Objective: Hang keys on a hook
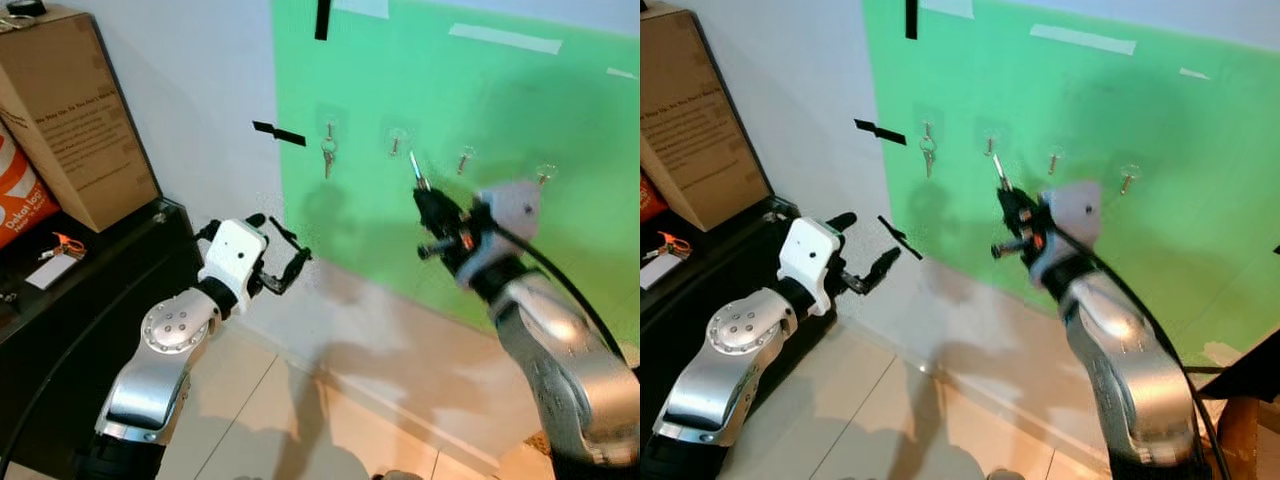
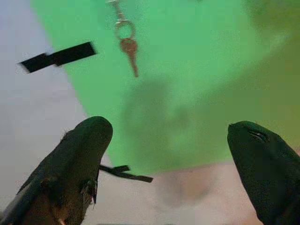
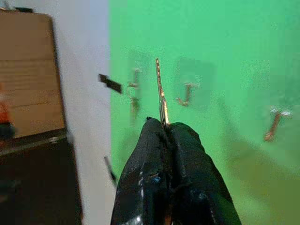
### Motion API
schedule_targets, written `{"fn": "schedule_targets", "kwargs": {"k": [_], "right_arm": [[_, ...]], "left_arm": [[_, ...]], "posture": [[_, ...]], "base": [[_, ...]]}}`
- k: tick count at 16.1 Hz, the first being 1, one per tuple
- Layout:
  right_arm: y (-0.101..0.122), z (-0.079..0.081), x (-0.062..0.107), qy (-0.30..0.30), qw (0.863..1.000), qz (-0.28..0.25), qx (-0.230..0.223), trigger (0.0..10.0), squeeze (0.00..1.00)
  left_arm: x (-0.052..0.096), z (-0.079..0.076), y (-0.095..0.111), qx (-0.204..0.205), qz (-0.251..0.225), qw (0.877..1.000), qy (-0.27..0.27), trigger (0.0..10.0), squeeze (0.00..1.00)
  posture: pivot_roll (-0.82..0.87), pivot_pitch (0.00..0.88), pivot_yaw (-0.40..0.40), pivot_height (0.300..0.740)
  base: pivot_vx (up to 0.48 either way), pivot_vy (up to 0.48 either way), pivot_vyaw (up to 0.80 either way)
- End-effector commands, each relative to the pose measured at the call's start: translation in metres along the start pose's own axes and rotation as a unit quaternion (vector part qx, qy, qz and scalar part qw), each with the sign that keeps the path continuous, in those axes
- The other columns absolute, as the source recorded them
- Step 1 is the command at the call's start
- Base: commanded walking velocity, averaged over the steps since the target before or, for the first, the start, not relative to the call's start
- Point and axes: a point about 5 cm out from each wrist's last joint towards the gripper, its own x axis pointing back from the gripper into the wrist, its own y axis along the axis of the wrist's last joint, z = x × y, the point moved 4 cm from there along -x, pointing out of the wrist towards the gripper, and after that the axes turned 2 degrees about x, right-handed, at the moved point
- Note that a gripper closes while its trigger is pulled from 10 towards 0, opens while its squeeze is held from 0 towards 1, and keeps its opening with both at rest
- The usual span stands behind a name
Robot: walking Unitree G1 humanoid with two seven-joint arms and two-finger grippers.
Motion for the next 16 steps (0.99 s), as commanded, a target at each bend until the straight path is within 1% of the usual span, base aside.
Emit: {"fn": "schedule_targets", "kwargs": {"k": [1,2,5,6,8,9,11,13,16], "right_arm": [[-0.001,-0.006,-0.004,-0.01,1.0,0.009,-0.004,10.0,0.0],[0.002,-0.006,-0.012,-0.001,1.0,0.01,0.001,10.0,0.0],[0.006,-0.008,-0.025,0.003,1.0,0.007,0.011,10.0,0.0],[0.008,-0.009,-0.029,0.002,1.0,0.003,0.01,10.0,0.0],[0.017,-0.01,-0.042,-0.003,1.0,-0.01,0.007,10.0,0.0],[0.019,-0.011,-0.045,-0.003,1.0,-0.013,0.006,10.0,0.0],[0.027,-0.01,-0.056,-0.004,1.0,-0.027,-0.002,10.0,0.0],[0.034,-0.006,-0.063,0.002,0.999,-0.041,-0.012,10.0,0.0],[0.04,-0.003,-0.068,0.011,0.998,-0.053,-0.027,10.0,0.0]], "left_arm": [[0.0,-0.003,0.01,-0.007,-0.012,1.0,-0.02,10.0,0.0],[0.0,-0.009,0.011,-0.003,-0.012,0.999,-0.048,10.0,0.0],[0.0,-0.016,0.016,0.002,-0.015,0.997,-0.08,10.0,0.0],[0.0,-0.017,0.016,0.002,-0.014,0.996,-0.084,10.0,0.0],[0.003,-0.018,0.015,0.0,-0.008,0.996,-0.092,10.0,0.0],[0.004,-0.018,0.015,0.0,-0.007,0.996,-0.094,10.0,0.0],[0.005,-0.018,0.016,0.0,-0.004,0.995,-0.098,10.0,0.0],[0.005,-0.019,0.017,0.0,-0.003,0.995,-0.101,10.0,0.0],[0.005,-0.02,0.017,0.002,-0.002,0.995,-0.104,10.0,0.0]], "posture": [[-0.09,0.0,0.006,0.74],[-0.09,0.0,0.007,0.74],[-0.08,0.0,0.006,0.74],[-0.08,0.0,0.007,0.74],[-0.07,0.0,0.003,0.74],[-0.07,0.0,0.003,0.74],[-0.06,0.0,0.001,0.74],[-0.06,0.0,0.001,0.74],[-0.06,0.0,0.0,0.74]], "base": [[0.0,0.0,0.0],[0.0,0.0,0.0],[0.0,0.0,0.0],[0.0,0.0,0.0],[0.0,0.0,0.0],[0.0,0.0,0.0],[0.0,0.0,0.0],[0.0,0.0,0.0],[0.0,0.0,0.0]]}}
